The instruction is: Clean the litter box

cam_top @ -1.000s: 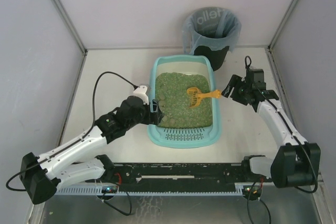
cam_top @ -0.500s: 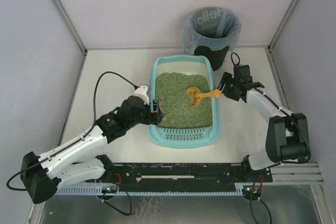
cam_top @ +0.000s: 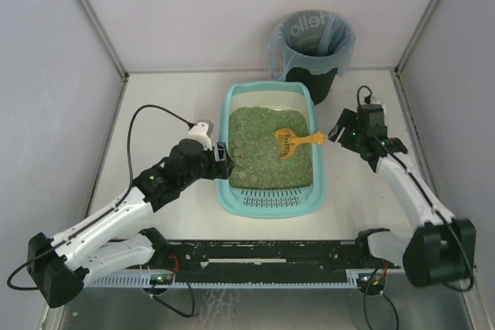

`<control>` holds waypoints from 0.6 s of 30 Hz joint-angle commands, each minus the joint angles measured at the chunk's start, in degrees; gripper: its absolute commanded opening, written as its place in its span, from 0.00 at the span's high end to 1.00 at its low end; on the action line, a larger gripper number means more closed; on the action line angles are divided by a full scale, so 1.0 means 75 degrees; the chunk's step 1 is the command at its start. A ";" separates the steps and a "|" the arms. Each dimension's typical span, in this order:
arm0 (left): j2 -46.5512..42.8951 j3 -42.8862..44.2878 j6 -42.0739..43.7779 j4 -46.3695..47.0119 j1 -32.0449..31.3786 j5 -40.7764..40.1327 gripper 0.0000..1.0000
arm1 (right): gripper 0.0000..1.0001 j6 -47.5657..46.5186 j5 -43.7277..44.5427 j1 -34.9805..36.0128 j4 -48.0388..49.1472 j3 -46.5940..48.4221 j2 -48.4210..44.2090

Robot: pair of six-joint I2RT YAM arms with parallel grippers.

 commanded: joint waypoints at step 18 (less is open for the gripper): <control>-0.0565 0.0157 0.0572 0.0304 0.0141 -0.0422 0.23 | 0.33 -0.0347 -0.3226 0.0007 0.1151 -0.0947 -0.2225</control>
